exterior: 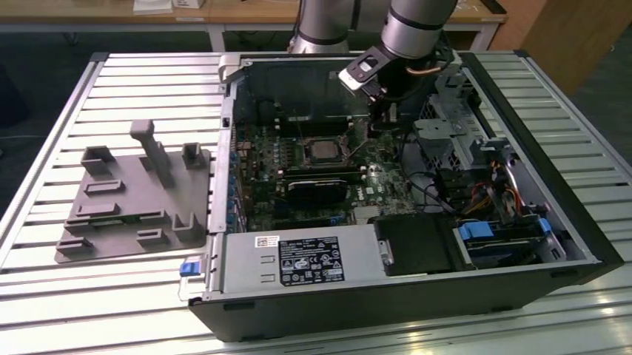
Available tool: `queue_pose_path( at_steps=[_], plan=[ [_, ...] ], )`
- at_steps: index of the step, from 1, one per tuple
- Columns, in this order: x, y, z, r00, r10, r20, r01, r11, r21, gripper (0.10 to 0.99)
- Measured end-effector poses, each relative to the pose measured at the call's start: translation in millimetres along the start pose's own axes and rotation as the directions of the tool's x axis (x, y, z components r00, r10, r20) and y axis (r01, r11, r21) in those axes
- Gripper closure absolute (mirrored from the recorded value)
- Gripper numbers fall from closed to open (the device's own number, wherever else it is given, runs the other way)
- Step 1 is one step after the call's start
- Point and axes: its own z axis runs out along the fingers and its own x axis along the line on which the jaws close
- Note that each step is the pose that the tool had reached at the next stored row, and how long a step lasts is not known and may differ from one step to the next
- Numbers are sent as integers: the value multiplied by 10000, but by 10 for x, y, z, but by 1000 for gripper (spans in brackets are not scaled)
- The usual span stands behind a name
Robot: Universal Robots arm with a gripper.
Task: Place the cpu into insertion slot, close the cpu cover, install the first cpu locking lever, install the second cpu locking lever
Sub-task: 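Close the cpu cover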
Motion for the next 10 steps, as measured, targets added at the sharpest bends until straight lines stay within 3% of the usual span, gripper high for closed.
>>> queue_pose_path(
  at_steps=[3,4,8,10],
  plan=[
    [1,10,1,10000,1,32,-3,9988,490,984],
    [1,12,1,10000,0,38,-3,9983,583,984],
    [-1,-2,2,10000,0,42,-3,9979,640,984],
    [-5,-81,10,10000,1,39,-3,9983,588,984]
  ],
)
